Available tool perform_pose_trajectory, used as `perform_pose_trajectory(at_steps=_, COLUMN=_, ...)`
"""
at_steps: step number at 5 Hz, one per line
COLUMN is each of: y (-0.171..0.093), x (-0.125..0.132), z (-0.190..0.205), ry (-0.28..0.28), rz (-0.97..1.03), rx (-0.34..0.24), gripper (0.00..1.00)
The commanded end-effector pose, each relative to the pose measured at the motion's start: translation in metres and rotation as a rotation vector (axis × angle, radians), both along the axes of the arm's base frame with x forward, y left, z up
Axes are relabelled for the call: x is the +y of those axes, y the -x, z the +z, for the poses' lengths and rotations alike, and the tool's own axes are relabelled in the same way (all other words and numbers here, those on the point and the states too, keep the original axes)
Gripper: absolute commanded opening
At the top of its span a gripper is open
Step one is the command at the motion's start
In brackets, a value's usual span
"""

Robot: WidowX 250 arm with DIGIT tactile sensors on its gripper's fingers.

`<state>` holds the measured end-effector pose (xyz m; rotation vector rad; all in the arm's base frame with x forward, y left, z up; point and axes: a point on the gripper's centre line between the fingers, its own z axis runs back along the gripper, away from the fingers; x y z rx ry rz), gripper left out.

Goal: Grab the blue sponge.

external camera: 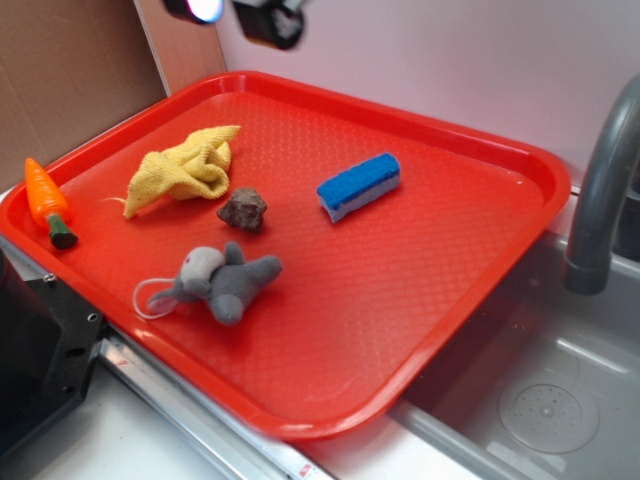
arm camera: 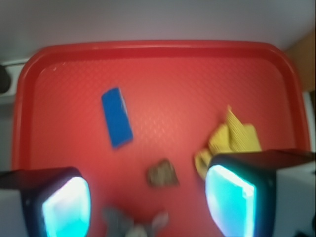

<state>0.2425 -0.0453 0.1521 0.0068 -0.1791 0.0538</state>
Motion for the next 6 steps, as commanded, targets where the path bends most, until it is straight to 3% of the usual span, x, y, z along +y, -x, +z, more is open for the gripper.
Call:
perform_pose_trajectory(at_steps=1, y=-0.047, x=-0.009, z=-0.058, ry=0.009, rz=-0.168, rx=-0.019, gripper=1.0)
perform_pose_trajectory(at_steps=3, y=-0.065, x=-0.023, z=-0.116, ry=0.021, rz=-0.293, rx=0.038, gripper=1.0)
perform_pose_trajectory(at_steps=4, y=-0.061, x=-0.032, z=-0.126, ry=0.064, rz=-0.342, rx=0.037, gripper=1.0)
perform_pose_trajectory(at_steps=5, y=-0.057, x=-0.033, z=-0.127, ry=0.037, rz=-0.327, rx=0.046, gripper=0.0)
perform_pose_trajectory(at_steps=6, y=-0.052, x=-0.032, z=-0.124, ry=0.046, rz=-0.294, rx=0.064, gripper=0.0)
